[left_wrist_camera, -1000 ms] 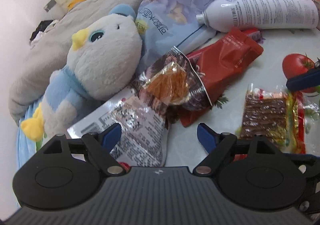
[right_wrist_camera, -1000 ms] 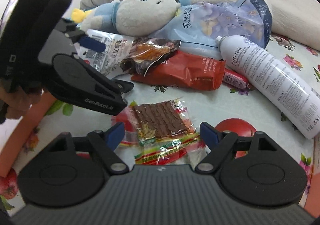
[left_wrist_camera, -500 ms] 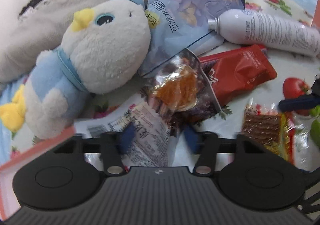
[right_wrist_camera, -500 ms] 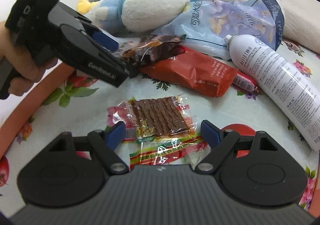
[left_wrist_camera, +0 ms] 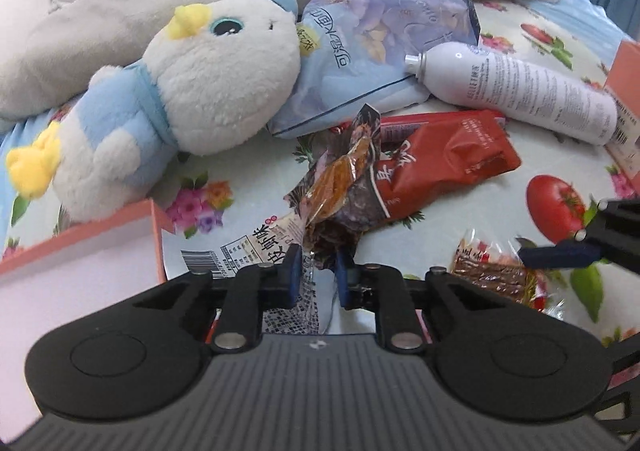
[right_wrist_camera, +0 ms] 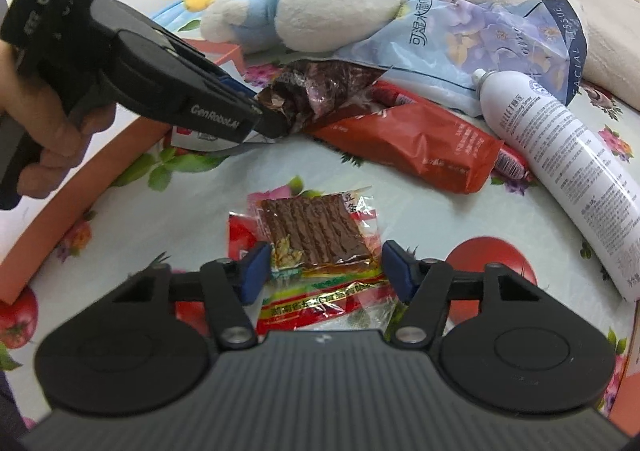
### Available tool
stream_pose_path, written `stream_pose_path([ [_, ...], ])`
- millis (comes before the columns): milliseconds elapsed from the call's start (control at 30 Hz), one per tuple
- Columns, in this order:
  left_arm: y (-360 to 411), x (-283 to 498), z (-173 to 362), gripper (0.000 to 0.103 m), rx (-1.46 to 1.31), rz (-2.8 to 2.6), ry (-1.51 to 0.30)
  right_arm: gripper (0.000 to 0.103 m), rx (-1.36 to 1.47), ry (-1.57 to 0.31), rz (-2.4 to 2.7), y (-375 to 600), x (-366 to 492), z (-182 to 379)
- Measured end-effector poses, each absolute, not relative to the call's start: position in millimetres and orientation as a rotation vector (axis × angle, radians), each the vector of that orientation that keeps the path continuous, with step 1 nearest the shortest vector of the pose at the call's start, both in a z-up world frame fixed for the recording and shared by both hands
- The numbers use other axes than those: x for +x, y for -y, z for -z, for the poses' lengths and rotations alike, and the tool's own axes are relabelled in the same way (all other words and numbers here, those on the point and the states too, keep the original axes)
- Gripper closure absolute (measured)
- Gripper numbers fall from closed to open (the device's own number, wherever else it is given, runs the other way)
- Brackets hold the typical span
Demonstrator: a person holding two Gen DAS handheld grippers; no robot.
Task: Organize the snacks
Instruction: 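Lift both held packets and carry them over the pink-orange box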
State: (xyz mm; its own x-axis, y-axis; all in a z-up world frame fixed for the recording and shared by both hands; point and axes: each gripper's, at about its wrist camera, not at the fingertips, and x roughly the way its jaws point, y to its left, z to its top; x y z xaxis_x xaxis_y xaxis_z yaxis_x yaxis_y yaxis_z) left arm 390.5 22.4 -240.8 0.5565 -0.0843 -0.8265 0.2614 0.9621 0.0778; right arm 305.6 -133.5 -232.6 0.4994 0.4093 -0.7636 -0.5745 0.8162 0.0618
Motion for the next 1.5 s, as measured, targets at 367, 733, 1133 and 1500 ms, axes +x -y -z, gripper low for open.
stream_pose_path([
  [367, -25, 339, 219, 0.084, 0.055, 0.181, -0.937, 0.045, -0.198, -0.883, -0.542, 140, 261, 226],
  [733, -32, 286, 203, 0.084, -0.110, 0.153, -0.922, 0.046, -0.149, -0.884, -0.380, 169, 224, 217],
  [1133, -12, 247, 183, 0.084, -0.172, 0.153, -0.898, 0.046, -0.043, -0.853, -0.228, 203, 188, 201],
  [1500, 11, 243, 155, 0.084, -0.169, 0.193, -0.878, 0.047, 0.004, -0.773, -0.179, 217, 179, 166],
])
